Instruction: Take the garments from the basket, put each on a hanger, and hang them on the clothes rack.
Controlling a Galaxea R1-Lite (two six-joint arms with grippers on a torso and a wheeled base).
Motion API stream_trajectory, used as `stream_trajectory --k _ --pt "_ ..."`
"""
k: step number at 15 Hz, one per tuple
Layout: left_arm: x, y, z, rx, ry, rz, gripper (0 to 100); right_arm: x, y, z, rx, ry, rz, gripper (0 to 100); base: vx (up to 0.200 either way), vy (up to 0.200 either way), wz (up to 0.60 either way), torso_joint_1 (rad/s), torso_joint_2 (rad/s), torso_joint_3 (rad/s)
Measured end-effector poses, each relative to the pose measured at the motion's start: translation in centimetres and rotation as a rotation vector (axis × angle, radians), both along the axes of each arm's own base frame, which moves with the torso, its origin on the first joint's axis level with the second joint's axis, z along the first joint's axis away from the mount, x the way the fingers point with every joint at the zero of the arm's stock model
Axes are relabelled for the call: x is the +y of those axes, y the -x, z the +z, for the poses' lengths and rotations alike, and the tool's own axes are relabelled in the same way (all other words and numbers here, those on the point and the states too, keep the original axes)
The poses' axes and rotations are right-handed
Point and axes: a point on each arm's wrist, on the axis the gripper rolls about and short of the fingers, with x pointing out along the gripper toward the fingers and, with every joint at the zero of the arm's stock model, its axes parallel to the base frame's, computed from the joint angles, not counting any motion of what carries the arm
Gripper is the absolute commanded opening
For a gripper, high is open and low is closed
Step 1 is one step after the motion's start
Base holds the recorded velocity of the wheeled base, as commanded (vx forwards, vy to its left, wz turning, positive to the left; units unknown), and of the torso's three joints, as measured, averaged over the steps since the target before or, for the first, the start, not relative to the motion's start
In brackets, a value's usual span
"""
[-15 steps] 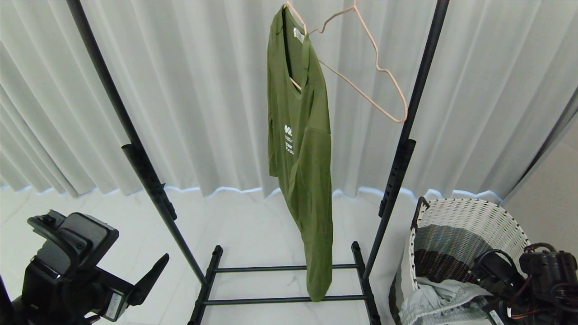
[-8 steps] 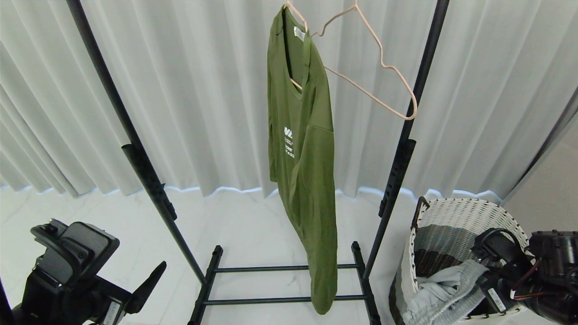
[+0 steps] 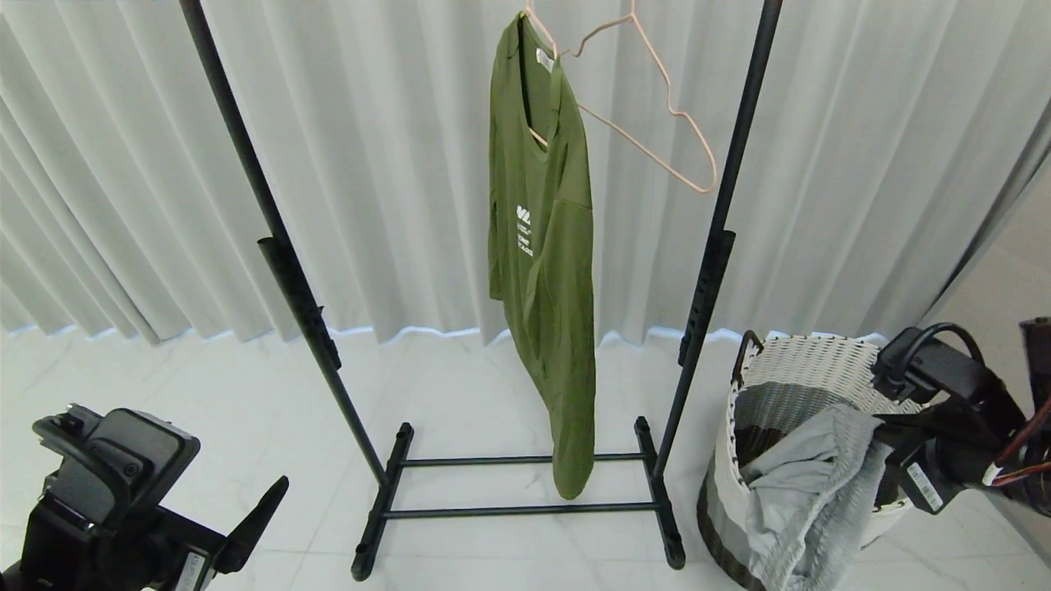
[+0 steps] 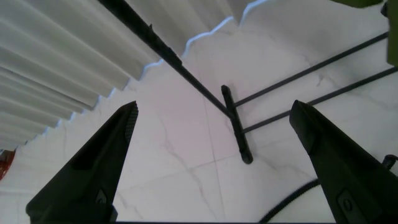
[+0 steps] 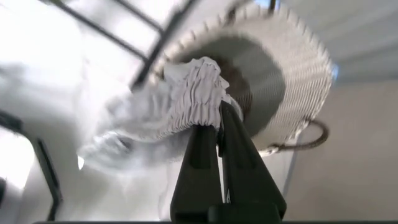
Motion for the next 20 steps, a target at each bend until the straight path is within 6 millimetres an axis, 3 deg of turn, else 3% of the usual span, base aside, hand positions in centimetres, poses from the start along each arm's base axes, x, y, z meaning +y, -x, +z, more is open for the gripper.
stream_trajectory --k 4,11,15,20 --pt "0.1 0.0 0.2 -0.008 0.002 0.012 100 1.1 1.0 2.7 -0.096 -0.041 0.071 0 0.000 0.000 0.00 0.000 0.00 0.000" --pt "0.0 -0.6 0.9 -0.029 0.006 0.020 100 2.5 1.0 4.9 -0.148 -0.141 0.105 0 0.000 0.200 0.00 0.004 0.00 0.001" --pt "-0.4 -1.1 1.3 -0.032 0.011 0.007 100 4.2 0.6 6.5 -0.175 -0.201 0.146 0 0.000 0.000 0.00 0.000 0.00 0.000" --pt "-2.4 -0.9 1.2 -0.010 -0.001 -0.203 100 6.2 0.5 8.5 -0.193 -0.305 0.193 0 0.000 0.000 0.00 0.000 0.00 0.000"
